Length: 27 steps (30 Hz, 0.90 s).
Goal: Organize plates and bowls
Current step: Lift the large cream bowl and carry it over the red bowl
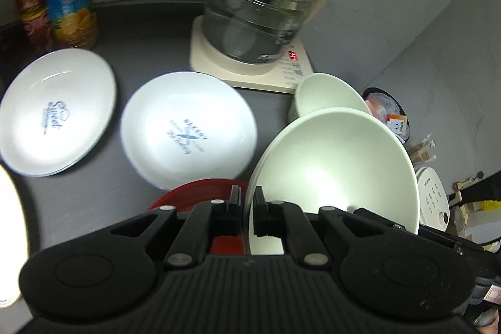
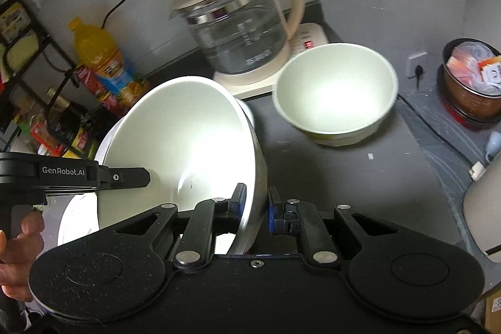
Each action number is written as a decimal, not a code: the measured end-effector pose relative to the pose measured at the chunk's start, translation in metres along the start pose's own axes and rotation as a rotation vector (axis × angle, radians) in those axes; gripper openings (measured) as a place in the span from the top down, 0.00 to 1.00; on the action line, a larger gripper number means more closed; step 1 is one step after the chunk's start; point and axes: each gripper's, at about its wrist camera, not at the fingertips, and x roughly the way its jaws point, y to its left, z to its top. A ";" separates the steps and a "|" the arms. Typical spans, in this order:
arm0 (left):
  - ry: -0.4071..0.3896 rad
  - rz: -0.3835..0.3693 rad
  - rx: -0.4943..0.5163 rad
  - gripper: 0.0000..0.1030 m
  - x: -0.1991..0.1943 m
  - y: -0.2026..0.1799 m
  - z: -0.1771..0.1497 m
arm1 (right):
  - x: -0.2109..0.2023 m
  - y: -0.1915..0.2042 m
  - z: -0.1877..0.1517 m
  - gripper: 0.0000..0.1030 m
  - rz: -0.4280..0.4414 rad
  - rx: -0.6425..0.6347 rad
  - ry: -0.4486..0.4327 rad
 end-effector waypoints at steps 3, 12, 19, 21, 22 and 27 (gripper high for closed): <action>-0.008 0.009 -0.019 0.95 -0.007 0.014 -0.002 | 0.005 0.012 0.000 0.86 0.011 -0.014 0.006; -0.019 0.030 -0.075 0.95 -0.021 0.051 -0.012 | 0.018 0.036 -0.007 0.86 0.027 -0.037 0.044; 0.012 0.039 -0.111 0.95 -0.017 0.068 -0.020 | 0.026 0.043 -0.010 0.87 0.009 -0.056 0.080; 0.024 0.039 -0.118 0.95 -0.014 0.072 -0.021 | 0.028 0.043 -0.011 0.87 0.003 -0.061 0.091; 0.029 0.040 -0.120 0.95 -0.012 0.073 -0.022 | 0.029 0.043 -0.012 0.87 0.000 -0.062 0.097; 0.068 0.043 -0.133 0.95 -0.003 0.078 -0.027 | 0.036 0.044 -0.016 0.87 -0.017 -0.075 0.121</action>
